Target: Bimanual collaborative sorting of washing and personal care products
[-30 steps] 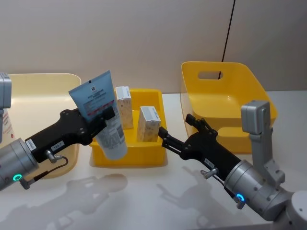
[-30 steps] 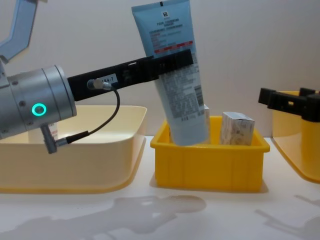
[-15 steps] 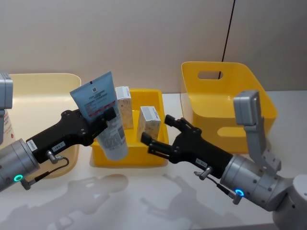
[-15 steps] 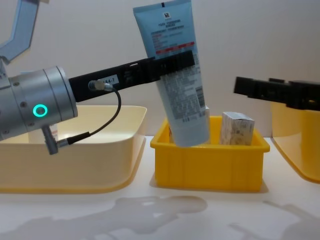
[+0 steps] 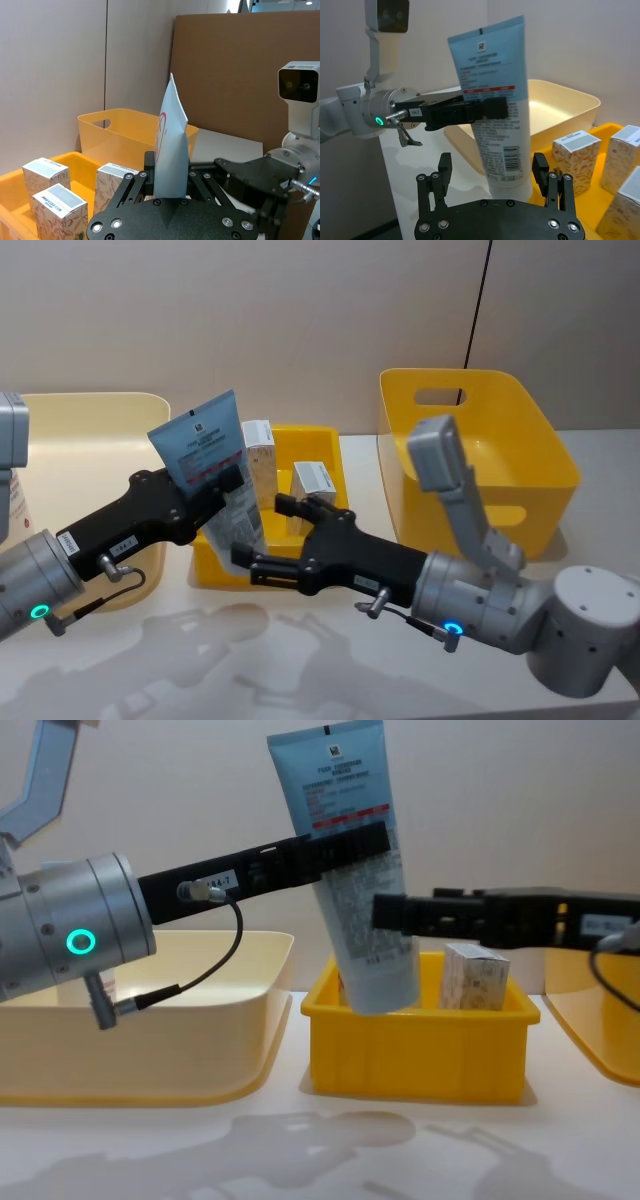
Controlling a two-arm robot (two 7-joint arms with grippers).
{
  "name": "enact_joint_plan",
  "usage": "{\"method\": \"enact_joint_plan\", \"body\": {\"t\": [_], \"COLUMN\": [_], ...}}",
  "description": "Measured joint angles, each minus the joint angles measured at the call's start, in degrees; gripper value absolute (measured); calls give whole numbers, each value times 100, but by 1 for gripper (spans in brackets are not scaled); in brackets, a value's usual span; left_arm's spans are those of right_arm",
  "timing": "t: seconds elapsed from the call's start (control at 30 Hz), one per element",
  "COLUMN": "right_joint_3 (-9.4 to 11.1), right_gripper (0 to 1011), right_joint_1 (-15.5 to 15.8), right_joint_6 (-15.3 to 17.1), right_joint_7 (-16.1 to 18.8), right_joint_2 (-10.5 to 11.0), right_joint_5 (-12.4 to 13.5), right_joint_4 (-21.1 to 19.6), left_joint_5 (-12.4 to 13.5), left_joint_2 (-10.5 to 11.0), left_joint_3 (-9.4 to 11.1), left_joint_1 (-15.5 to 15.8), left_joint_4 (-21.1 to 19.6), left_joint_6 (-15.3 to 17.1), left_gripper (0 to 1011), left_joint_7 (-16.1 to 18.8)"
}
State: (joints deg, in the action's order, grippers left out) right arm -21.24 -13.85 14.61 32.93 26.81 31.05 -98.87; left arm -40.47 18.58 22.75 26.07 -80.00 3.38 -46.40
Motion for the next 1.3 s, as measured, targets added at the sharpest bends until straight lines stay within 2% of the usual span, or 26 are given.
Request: {"method": "enact_joint_plan", "body": {"t": [0.17, 0.5, 1.17, 1.3], "right_joint_3": [-163, -501, -805, -835], "right_gripper": [1001, 1001, 1001, 932], "right_joint_1": [-174, -517, -873, -907], "right_joint_6": [66, 174, 117, 98], "right_joint_7": [-12, -324, -592, -616], "right_joint_2": [-41, -184, -383, -407], "right_joint_5": [-113, -477, -713, -728], "right_joint_4": [100, 299, 617, 658], "left_joint_5": [0, 0, 0, 0], "left_joint_2": [0, -2, 0, 0], "left_joint_3": [0, 0, 0, 0], "left_joint_1": [0, 0, 0, 0], "left_joint_4": [0, 0, 0, 0], "left_joint_6": [0, 0, 0, 0], "left_gripper": [278, 278, 278, 278], "left_joint_7": [0, 2, 1, 1]}}
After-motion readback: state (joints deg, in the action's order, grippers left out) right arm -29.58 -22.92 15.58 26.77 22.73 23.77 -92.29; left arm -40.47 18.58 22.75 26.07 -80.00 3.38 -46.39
